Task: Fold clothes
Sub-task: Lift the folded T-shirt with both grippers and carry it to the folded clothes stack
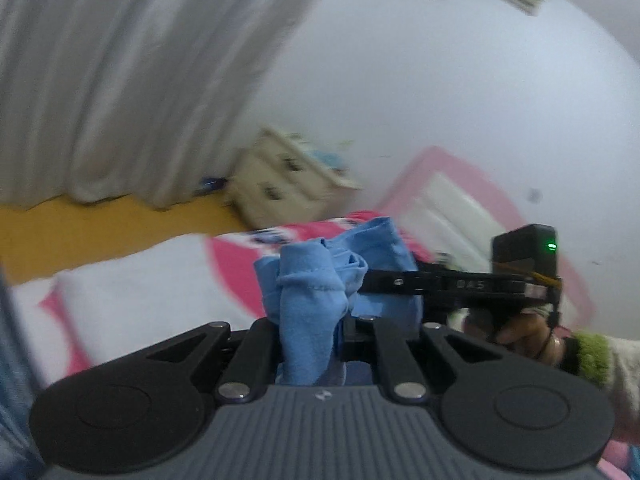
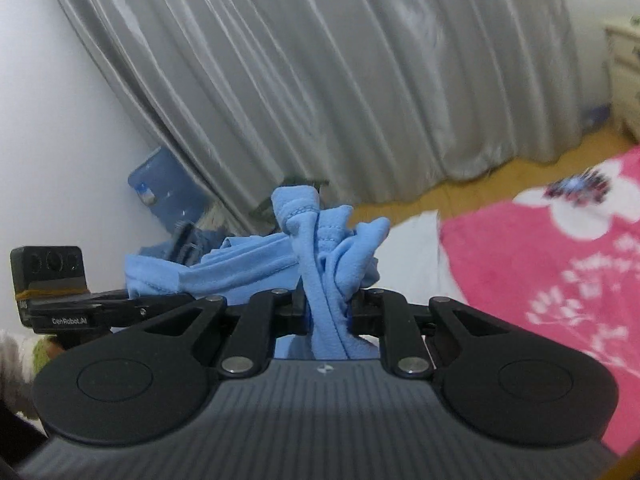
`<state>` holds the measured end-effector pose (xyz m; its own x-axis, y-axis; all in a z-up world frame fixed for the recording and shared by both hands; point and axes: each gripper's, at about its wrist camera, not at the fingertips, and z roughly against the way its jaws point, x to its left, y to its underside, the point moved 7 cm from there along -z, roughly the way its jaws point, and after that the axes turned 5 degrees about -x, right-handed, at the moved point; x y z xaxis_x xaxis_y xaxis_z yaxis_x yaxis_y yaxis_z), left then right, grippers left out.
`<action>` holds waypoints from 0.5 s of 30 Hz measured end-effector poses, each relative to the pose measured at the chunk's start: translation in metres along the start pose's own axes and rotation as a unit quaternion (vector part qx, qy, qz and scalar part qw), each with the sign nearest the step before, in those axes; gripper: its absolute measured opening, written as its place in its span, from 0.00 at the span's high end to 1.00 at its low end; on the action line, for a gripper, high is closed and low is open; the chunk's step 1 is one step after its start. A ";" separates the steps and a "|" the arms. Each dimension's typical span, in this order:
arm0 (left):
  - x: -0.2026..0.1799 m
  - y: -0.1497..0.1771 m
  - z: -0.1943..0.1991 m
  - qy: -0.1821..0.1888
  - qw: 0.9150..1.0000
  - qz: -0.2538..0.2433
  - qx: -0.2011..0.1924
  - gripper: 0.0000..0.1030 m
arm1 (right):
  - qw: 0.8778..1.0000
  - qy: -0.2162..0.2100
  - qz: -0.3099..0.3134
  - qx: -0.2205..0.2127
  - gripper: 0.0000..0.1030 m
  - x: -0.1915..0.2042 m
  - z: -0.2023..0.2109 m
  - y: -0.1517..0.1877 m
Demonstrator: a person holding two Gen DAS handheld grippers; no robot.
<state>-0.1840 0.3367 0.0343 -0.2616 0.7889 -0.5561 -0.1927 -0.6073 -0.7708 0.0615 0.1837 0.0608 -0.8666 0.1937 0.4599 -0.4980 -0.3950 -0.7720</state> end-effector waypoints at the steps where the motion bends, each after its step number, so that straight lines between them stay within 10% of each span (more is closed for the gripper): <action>1: 0.014 -0.001 -0.003 -0.018 1.000 0.008 0.000 0.90 | 1.000 -0.002 0.000 0.006 0.88 0.000 -0.013 0.005; 15: 0.067 -0.011 -0.035 -0.153 0.985 -0.075 -0.001 0.90 | 0.999 -0.024 0.020 0.035 0.88 -0.024 -0.103 0.016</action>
<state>-0.1659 0.3993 -0.0052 -0.5040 0.8036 -0.3165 -0.2484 -0.4858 -0.8380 0.0710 0.2656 -0.0076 -0.8827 0.1341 0.4505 -0.4576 -0.4637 -0.7586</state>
